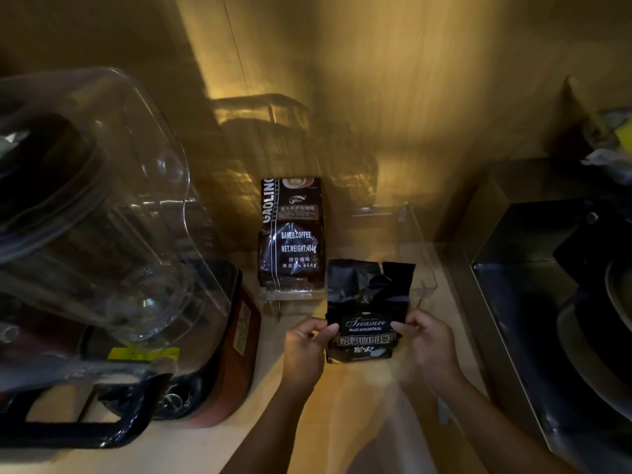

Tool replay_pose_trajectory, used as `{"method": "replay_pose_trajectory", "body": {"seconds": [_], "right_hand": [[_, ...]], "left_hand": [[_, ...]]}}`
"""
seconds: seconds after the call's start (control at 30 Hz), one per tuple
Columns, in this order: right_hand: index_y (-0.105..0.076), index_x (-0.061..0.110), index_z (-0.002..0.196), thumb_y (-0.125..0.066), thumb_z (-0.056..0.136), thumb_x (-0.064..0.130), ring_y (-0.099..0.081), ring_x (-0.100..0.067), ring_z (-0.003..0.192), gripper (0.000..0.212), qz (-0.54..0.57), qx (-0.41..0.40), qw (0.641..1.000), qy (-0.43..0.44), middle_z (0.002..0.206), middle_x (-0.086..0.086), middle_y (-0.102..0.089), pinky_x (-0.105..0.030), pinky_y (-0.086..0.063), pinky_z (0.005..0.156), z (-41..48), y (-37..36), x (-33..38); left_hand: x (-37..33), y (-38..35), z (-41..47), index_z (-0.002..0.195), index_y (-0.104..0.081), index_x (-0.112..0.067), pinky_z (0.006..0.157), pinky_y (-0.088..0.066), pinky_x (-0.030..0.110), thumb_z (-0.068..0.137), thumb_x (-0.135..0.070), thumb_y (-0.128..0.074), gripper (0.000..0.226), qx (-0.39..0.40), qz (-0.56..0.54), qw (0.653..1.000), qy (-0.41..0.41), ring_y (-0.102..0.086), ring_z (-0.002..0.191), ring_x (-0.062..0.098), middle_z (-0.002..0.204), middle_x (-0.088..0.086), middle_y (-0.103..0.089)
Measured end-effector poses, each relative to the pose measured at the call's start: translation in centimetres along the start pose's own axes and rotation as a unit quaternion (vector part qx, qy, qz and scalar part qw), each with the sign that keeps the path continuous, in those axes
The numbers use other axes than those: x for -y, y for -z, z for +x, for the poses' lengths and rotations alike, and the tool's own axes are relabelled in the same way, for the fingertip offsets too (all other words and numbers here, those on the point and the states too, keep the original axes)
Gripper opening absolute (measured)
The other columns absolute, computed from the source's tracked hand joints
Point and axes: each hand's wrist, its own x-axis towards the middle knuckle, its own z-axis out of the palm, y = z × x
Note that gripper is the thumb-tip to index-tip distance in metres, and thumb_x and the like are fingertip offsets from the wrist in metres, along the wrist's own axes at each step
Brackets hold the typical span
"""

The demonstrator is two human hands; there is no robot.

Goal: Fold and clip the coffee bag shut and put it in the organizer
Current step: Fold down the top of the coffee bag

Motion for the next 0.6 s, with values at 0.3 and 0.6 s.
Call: {"method": "replay_pose_trajectory", "body": {"seconds": [0.3, 0.6], "right_hand": [[-0.061, 0.01, 0.068, -0.061, 0.081, 0.003, -0.053, -0.011, 0.047, 0.015, 0.078, 0.085, 0.993, -0.038, 0.047, 0.002, -0.059, -0.021, -0.043, 0.048, 0.7, 1.4, 1.1], [-0.07, 0.024, 0.087, -0.059, 0.078, -0.005, -0.066, -0.008, 0.061, 0.033, 0.064, 0.128, 0.989, -0.03, 0.065, 0.005, -0.073, -0.02, -0.052, 0.054, 1.8, 1.0, 0.2]], "left_hand": [[-0.2, 1.2, -0.4, 0.096, -0.062, -0.02, 0.071, -0.049, 0.028, 0.092, -0.014, -0.048, 0.015, 0.013, 0.046, 0.999, 0.01, -0.064, 0.073, 0.009, 0.073, 0.001, -0.067], [-1.2, 0.9, 1.0, 0.088, -0.066, 0.012, 0.058, -0.043, 0.012, 0.075, 0.014, -0.06, 0.015, 0.0, 0.045, 0.999, -0.017, -0.05, 0.069, 0.018, 0.079, 0.012, -0.053]]}}
